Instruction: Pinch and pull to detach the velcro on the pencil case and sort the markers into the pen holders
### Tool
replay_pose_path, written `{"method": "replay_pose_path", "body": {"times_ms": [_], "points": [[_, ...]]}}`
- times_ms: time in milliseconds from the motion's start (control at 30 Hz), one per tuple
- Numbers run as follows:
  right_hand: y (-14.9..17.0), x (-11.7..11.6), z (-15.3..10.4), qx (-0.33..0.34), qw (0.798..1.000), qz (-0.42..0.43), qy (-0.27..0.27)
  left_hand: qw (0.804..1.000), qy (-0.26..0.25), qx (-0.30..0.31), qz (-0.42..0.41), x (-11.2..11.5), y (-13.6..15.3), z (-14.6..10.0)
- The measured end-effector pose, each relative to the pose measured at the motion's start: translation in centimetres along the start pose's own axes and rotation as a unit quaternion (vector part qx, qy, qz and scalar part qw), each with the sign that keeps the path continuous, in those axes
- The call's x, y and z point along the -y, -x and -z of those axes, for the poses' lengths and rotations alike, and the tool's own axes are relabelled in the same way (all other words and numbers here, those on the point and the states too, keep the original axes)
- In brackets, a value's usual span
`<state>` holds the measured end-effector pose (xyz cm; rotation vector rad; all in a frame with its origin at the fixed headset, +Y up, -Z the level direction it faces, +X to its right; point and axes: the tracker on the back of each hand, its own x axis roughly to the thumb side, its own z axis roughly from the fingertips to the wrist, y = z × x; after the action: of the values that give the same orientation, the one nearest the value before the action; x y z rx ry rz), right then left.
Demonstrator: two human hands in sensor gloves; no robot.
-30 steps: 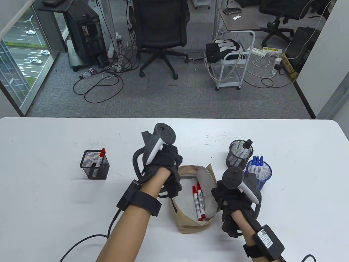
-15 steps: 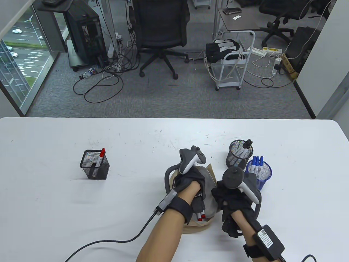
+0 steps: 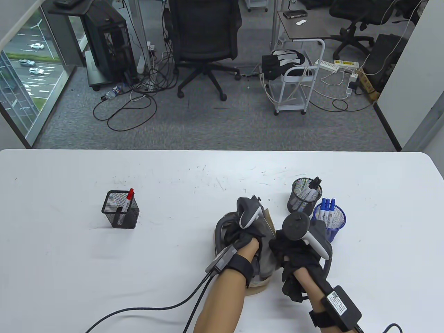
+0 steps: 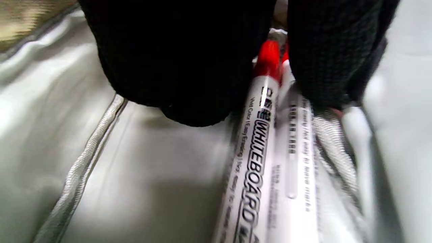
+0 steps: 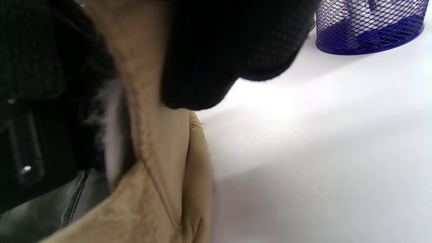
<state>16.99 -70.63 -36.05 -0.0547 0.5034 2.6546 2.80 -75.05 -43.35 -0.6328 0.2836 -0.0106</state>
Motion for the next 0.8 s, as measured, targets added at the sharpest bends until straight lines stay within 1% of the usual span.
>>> {"method": "replay_pose_path", "body": {"times_ms": [100,167,200,267,333,367,433,500,533,567,667,733,800], "points": [[0.0,0.0,0.0,0.0,1.0,0.0,0.0,1.0,-0.006,0.008,-0.003,0.1,0.1,-0.2],[0.0,0.1,0.0,-0.001,1.0,-0.001,0.0,1.0,0.002,0.019,-0.019,-0.5,0.4,-0.7],[0.0,0.1,0.0,-0.001,1.0,0.0,0.001,0.999,-0.004,0.029,-0.037,-1.2,0.7,-1.2],[0.0,0.1,0.0,-0.002,1.0,-0.001,0.002,0.996,-0.026,0.057,-0.066,-3.4,1.8,-2.3],[0.0,0.1,0.0,-0.002,1.0,-0.002,0.004,0.987,-0.063,0.078,-0.124,-6.4,3.8,-3.6],[0.0,0.0,0.0,-0.002,1.0,-0.003,0.005,0.981,-0.08,0.079,-0.156,-8.2,5.3,-4.1],[0.0,0.0,-0.1,-0.002,1.0,-0.004,0.006,0.97,-0.115,0.081,-0.197,-11.0,8.1,-4.9],[-0.1,0.0,-0.1,-0.002,1.0,-0.006,0.007,0.955,-0.171,0.088,-0.225,-14.0,11.9,-5.6],[-0.1,0.0,-0.1,-0.002,1.0,-0.006,0.007,0.951,-0.189,0.075,-0.233,-14.9,13.3,-5.8],[-0.1,0.0,-0.1,-0.001,1.0,-0.006,0.007,0.944,-0.218,0.06,-0.239,-15.9,15.4,-6.1],[-0.2,0.0,-0.1,-0.001,1.0,-0.008,0.007,0.929,-0.278,0.016,-0.245,-17.7,20.4,-6.2],[-0.3,-0.1,-0.1,-0.001,1.0,-0.01,0.007,0.919,-0.307,-0.022,-0.244,-18.3,23.6,-5.9],[-0.3,-0.1,-0.1,-0.001,1.0,-0.011,0.008,0.915,-0.321,-0.057,-0.236,-18.3,26.1,-5.4]]}}
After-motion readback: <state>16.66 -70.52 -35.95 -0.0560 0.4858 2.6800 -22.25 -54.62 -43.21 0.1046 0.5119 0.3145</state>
